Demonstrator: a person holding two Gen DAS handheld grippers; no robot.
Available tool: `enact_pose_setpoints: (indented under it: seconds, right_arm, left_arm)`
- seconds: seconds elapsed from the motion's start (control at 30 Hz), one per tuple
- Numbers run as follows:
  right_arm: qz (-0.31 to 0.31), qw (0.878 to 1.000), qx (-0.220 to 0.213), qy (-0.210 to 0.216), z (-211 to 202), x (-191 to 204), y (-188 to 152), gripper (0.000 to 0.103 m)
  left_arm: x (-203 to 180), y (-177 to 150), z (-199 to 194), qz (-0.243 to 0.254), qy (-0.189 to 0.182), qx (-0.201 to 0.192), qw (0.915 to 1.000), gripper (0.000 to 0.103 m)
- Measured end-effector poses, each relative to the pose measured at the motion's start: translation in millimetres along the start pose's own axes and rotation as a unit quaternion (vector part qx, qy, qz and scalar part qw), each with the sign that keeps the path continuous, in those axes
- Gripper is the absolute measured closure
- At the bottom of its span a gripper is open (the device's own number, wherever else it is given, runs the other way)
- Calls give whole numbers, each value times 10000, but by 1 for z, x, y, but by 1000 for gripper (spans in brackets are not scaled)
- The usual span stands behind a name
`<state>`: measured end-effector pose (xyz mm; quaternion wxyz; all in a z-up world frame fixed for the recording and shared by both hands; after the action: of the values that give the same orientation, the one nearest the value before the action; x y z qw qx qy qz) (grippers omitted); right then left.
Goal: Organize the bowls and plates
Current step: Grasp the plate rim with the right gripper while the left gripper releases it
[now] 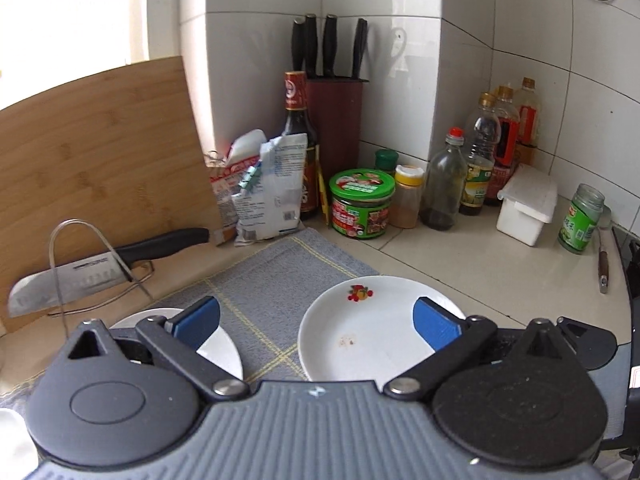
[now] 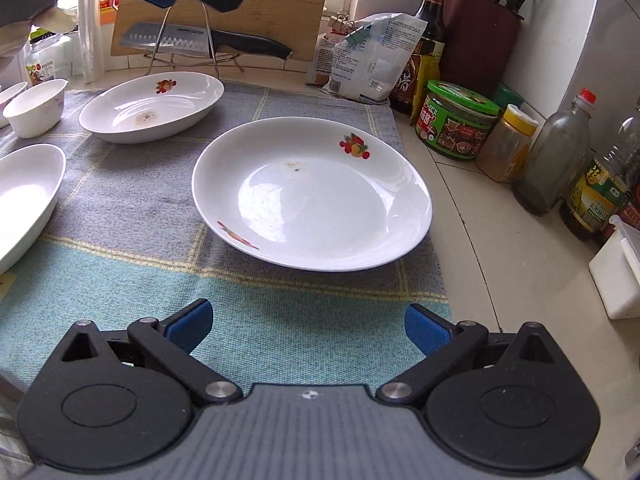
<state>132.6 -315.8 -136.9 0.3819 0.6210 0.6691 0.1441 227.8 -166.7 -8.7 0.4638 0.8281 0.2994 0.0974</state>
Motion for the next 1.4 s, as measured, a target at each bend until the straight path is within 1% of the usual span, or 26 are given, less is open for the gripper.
enact_pose_setpoints:
  seconds: [0.07, 0.13, 0.27, 0.33, 0.47, 0.6, 0.7, 0.77, 0.83, 0.87, 1.0, 1.23, 1.33, 1.4]
  right_arm:
    - [-62, 9999, -86, 56, -6, 4, -1, 0]
    - [-156, 9996, -174, 132, -12, 9, -3, 0]
    - [-357, 9985, -295, 292, -18, 21, -5, 0]
    - [-444, 9976, -344, 411, -19, 27, -5, 0]
    - [-599, 9952, -409, 652, -24, 43, -2, 0]
    - [-639, 9931, -414, 890, -29, 59, 3, 0]
    - [-561, 9928, -373, 989, -27, 72, 9, 0]
    - [-489, 9929, -378, 1015, -26, 80, 11, 0]
    - [-384, 9939, -238, 1003, -23, 87, 13, 0]
    - [-324, 9947, -140, 963, -22, 89, 14, 0]
    - [-293, 9971, -114, 693, -28, 95, 20, 0]
    - [-195, 9988, 74, 451, -38, 108, 33, 0]
    - [-108, 9985, 174, 499, -41, 113, 38, 0]
    - [-22, 9978, 255, 609, -41, 116, 42, 0]
  left_arm:
    - [-4, -11, -18, 47, 344, -83, 9994, 1]
    - [-7, -25, -32, -34, 586, -97, 9982, 1]
    - [-10, -56, -58, -420, 883, -144, 9951, 1]
    - [-13, -75, -74, -612, 1063, -197, 9923, 1]
    - [-17, -104, -98, -948, 1237, -188, 9876, 1]
    - [-19, -129, -116, -1081, 1471, -61, 9832, 1]
    - [-16, -145, -130, -1129, 1549, 58, 9814, 1]
    - [-12, -157, -141, -1178, 1539, 146, 9809, 1]
    - [-6, -170, -150, -1238, 1502, 234, 9806, 1]
    - [-3, -176, -154, -1265, 1484, 310, 9803, 1]
    - [7, -198, -166, -1217, 1345, 481, 9822, 1]
    - [25, -226, -161, -1148, 962, 701, 9862, 1]
    - [28, -234, -158, -1117, 763, 736, 9881, 1]
    - [31, -237, -154, -1113, 637, 799, 9885, 1]
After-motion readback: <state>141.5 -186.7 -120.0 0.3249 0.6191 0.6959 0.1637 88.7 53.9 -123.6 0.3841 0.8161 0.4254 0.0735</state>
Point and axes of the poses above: each gripper's, at about its wrist camera, not at the fingertips, and z roughly the way its jaws point, x to its left, y to its top, the point moved 2 cm from there along z, roughly the way its jaws point, and after that the axes turned 14 degrees about -y, right-handed, at the moved point
